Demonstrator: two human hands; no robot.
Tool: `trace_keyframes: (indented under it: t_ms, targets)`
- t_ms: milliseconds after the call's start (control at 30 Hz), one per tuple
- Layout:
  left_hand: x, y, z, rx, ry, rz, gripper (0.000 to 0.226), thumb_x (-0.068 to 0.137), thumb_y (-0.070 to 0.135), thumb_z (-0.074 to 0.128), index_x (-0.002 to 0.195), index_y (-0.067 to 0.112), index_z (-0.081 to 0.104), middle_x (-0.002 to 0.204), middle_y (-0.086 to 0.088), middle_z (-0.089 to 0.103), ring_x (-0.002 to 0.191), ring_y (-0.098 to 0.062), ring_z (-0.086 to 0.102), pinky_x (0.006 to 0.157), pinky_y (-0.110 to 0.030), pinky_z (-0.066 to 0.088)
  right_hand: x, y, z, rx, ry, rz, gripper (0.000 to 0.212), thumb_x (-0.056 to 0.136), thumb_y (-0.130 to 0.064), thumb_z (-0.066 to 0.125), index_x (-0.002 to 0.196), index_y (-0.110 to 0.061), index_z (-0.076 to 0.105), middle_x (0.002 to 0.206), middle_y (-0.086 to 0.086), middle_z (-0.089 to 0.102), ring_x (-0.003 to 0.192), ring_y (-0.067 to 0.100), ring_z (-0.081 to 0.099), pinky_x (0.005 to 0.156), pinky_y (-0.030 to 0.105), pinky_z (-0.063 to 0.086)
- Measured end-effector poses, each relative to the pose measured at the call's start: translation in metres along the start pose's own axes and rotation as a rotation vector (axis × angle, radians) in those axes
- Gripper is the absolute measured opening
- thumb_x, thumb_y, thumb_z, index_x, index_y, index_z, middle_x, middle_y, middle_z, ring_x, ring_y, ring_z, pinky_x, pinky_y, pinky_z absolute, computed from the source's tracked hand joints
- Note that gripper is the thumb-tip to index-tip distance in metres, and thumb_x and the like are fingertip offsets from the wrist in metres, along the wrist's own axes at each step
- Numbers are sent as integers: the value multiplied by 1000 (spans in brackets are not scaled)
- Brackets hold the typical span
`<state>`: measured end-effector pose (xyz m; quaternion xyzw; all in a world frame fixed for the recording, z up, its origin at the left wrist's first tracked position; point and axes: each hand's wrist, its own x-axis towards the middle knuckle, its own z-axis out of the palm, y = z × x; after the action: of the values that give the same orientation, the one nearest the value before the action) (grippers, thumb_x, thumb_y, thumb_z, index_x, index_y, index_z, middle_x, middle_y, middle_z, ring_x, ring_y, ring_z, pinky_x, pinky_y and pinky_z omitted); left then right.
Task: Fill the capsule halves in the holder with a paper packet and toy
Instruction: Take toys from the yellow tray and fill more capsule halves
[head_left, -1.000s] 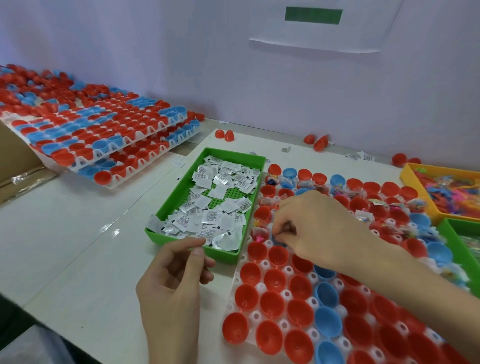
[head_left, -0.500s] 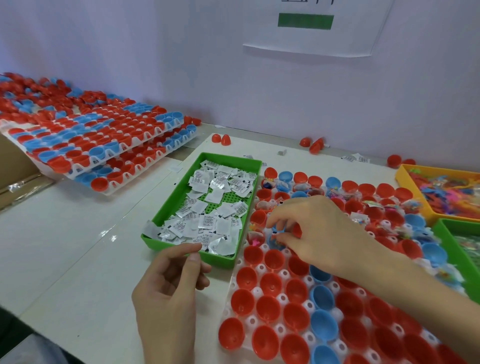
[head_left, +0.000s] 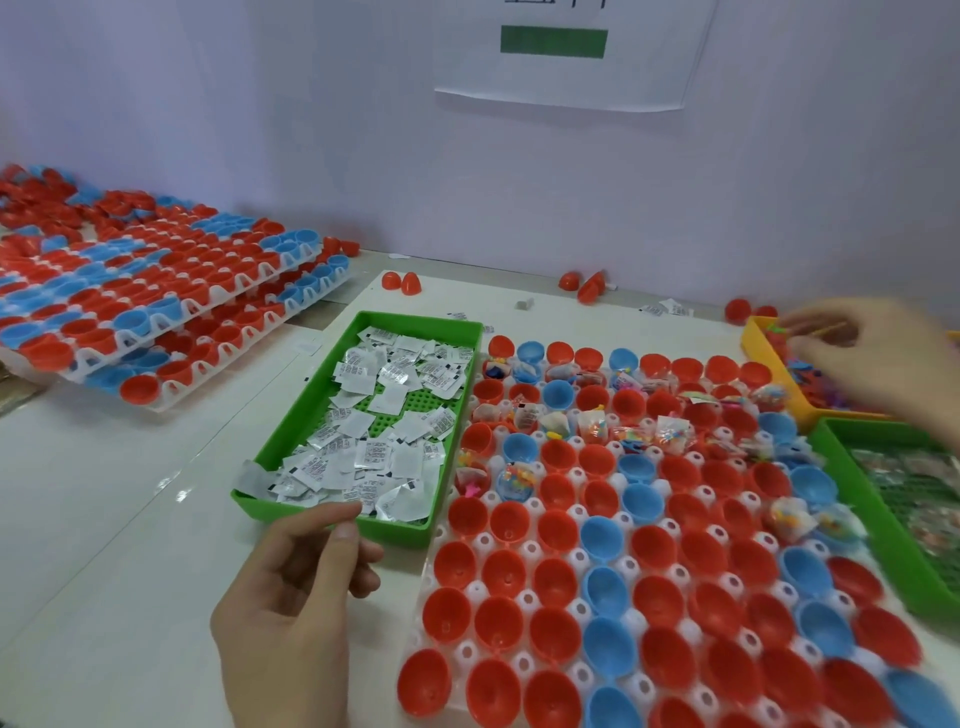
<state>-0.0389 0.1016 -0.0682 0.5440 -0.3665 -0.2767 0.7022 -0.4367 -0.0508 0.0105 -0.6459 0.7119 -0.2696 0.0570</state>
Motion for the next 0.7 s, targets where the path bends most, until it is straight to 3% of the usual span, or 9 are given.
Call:
trace_keyframes:
  t_ms: [100,133,200,267,333,400,533,633,700]
  targets:
    - [-1,0,1,4,-3,-5,39,92,-9,59,78,23,76,63,-11,68,48,-12,56,53,-17,51,14,69,0,-140,-88,220,32,86,-16,77,116,-6,71,116,24,69,105,40,64,93,47,47]
    - [-1,0,1,8,-4,-5,38,91,-10,59,79,22,75,63,-11,68,48,-12,56,53,-17,51,12,84,1,-146,-117,249,31,84,-18,79,112,-9,72,113,24,70,103,40,65,92,47,48]
    - [-1,-1,2,16,-6,-5,37,91,-10,59,80,21,74,64,-12,68,48,-12,56,53,-17,51,10,110,4,-156,-56,241,12,79,-26,83,85,-29,73,92,14,73,88,36,67,83,47,53]
    - [-1,-1,3,17,-7,-5,36,91,-10,59,81,21,74,63,-12,68,48,-12,56,53,-17,51,17,139,7,-164,24,264,22,73,-32,86,65,-35,66,72,0,68,74,30,66,66,43,56]
    - [-1,-1,4,15,-4,-10,35,91,-10,59,80,20,74,62,-11,67,48,-12,56,52,-18,51,28,173,13,-145,12,300,19,70,-35,88,71,-41,69,66,-3,68,66,28,65,53,42,51]
    - [-1,-1,4,16,1,-14,34,91,-10,59,80,19,75,62,-12,67,48,-13,56,52,-18,51,38,195,18,-74,18,303,31,73,-30,87,79,-54,67,69,-4,70,64,23,67,56,36,52]
    - [-1,1,4,65,-5,6,31,90,-12,59,83,15,72,62,-10,68,47,-9,55,52,-14,49,35,197,23,30,70,280,40,81,-13,79,78,-52,69,76,-4,71,83,12,65,75,23,49]
    - [7,13,5,159,-85,72,34,90,-7,62,83,24,75,70,-1,73,56,-6,62,59,-12,51,20,169,17,180,87,304,45,85,-3,73,75,-46,71,83,5,69,74,-3,65,67,4,46]
    - [21,24,8,323,-199,173,30,89,5,66,86,33,76,81,11,75,71,-4,68,64,-9,50,18,152,11,261,94,284,38,87,2,69,73,-33,69,86,9,66,64,-14,62,59,-1,45]
